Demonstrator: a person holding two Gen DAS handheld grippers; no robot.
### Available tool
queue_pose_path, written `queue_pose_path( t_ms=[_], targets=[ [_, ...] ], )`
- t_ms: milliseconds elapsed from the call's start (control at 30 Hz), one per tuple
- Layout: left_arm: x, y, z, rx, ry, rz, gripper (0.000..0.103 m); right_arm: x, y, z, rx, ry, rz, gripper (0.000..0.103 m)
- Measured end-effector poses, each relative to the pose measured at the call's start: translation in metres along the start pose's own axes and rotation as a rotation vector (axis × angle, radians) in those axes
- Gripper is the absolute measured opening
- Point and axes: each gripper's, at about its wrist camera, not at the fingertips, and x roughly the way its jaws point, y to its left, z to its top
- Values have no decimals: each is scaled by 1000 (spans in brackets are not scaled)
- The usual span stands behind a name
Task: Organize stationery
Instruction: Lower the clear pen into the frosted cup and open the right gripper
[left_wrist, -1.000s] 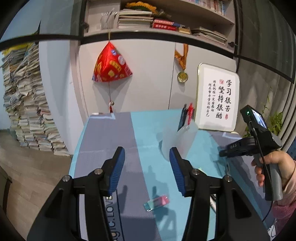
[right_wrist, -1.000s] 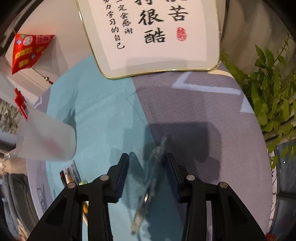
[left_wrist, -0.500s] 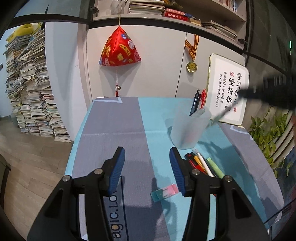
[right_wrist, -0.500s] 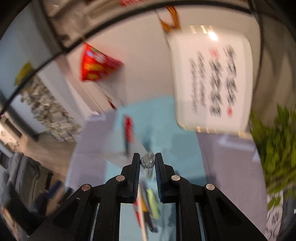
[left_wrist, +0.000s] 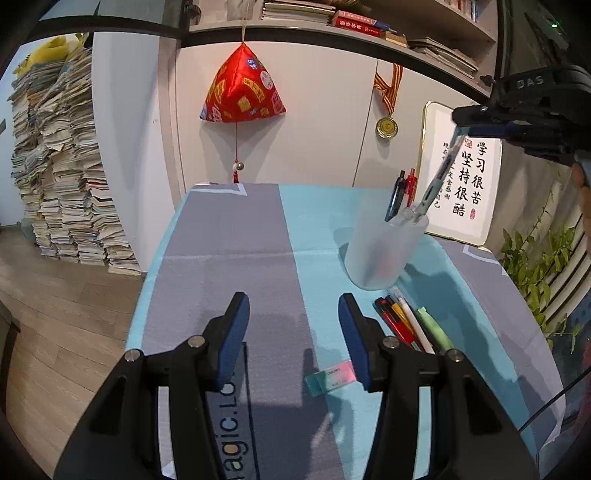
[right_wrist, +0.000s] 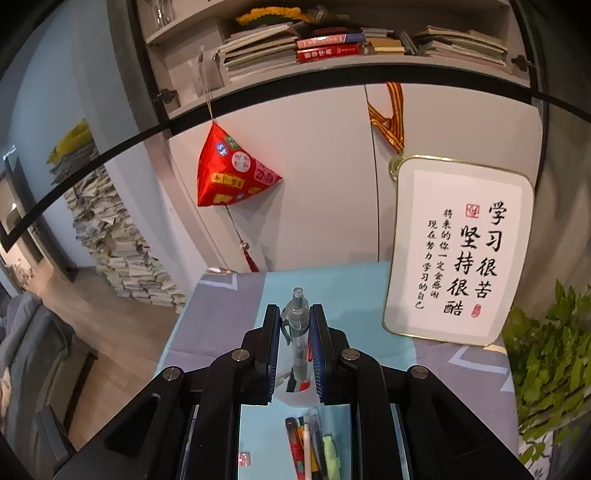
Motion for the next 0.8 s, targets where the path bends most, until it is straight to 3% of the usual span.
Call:
queue_pose_path(
  t_ms=[100, 333, 800],
  targets=[
    [0, -4, -1, 16, 3, 2, 48, 15, 0, -9, -14, 30, -27, 17],
    [0, -5, -2, 19, 7, 10, 48, 46, -13, -29, 36, 127, 2, 17],
    [2, -17, -7, 46, 25, 7, 53, 62, -11, -41, 49, 181, 37, 17]
  ],
)
